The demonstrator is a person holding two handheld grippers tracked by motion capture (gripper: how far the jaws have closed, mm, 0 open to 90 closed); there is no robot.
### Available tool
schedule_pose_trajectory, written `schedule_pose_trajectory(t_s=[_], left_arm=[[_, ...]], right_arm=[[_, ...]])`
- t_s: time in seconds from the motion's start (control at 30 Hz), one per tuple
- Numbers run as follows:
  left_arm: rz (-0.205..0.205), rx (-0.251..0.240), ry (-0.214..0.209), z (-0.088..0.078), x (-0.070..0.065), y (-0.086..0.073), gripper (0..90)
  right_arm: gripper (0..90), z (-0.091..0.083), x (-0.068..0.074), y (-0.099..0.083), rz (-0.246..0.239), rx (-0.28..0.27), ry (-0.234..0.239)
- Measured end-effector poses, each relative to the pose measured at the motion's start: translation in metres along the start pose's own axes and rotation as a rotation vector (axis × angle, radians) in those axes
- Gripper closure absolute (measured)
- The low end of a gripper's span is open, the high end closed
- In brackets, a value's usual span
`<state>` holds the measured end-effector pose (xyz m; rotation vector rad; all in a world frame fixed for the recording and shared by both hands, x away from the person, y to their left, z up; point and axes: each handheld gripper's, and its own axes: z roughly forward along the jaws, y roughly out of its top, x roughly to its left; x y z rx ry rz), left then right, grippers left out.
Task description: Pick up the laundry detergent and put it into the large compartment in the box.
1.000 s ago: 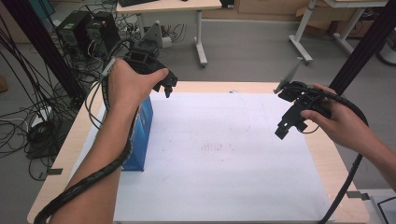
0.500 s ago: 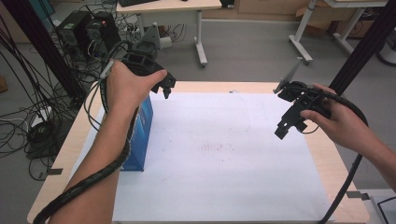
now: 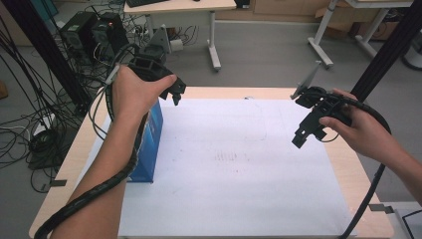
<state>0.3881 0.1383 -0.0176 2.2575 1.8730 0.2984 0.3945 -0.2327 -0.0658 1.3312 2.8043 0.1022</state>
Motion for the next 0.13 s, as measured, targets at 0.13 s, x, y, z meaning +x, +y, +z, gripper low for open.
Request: schedule_pose_trajectory(t_s=[0.13], left_arm=[[0.002, 0.000, -0.004, -0.0001, 0.0003, -0.0005, 6.1]], right_arm=[[4.0, -0.0005, 0.0003, -0.0008, 0.000, -0.002, -0.001]])
